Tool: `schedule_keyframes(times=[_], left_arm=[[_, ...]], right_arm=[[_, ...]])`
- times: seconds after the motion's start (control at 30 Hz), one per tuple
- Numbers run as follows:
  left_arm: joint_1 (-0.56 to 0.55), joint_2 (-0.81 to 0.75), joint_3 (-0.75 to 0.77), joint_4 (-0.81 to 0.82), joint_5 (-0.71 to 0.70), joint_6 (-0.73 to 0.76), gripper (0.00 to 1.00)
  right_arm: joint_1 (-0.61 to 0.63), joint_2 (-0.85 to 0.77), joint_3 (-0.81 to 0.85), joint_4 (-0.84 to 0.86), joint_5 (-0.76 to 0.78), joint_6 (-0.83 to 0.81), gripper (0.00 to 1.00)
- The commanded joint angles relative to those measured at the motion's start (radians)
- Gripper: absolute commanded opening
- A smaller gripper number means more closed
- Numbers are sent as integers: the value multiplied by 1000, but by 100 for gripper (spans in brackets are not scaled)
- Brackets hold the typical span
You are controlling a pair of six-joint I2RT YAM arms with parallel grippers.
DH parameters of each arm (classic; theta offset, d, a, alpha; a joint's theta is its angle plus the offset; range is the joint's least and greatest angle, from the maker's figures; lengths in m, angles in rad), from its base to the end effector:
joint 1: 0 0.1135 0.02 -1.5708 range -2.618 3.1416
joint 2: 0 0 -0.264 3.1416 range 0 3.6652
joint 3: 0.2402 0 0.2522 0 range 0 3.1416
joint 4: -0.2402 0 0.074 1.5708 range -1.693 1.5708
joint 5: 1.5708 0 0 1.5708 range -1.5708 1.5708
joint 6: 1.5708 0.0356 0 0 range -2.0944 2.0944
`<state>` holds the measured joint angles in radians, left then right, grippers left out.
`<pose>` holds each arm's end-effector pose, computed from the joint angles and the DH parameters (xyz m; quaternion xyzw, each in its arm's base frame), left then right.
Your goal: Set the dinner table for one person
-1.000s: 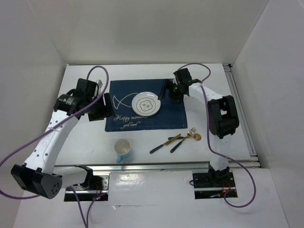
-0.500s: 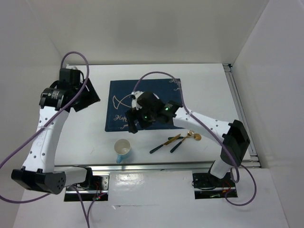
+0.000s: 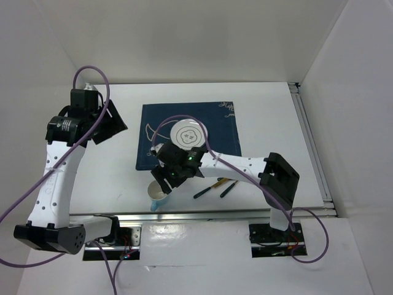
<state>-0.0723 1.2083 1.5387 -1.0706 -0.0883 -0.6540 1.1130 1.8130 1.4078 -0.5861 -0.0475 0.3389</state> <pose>0.2191 -0.0127 0.4227 -0.2792 0.8706 -0.1054 0.3911 0.1718 0.3525 0.2367 -0.3679 0.8846 0.2066 0.1985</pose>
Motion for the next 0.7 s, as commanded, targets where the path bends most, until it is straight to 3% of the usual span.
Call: schedule_keyframes(times=[0.0, 0.1, 0.17, 0.27, 0.43, 0.53, 0.67], left_arm=[[8, -13, 1, 12, 13, 24, 75], [17, -23, -8, 12, 13, 33, 75], [17, -23, -17, 12, 22, 33, 75], [17, -23, -17, 21, 22, 33, 75], [17, -32, -6, 21, 42, 51, 75], [17, -32, 3, 21, 51, 60, 75], [17, -82, -29, 52, 65, 82, 74]], right_arm=[[5, 22, 39, 37, 26, -9, 72], [5, 31, 39, 48, 15, 0, 50], [5, 49, 60, 48, 15, 0, 39], [5, 69, 72, 48, 28, 0, 32], [5, 69, 118, 6, 81, 31, 0], [5, 60, 193, -75, 145, 52, 0], [-91, 19, 269, -159, 146, 63, 0]])
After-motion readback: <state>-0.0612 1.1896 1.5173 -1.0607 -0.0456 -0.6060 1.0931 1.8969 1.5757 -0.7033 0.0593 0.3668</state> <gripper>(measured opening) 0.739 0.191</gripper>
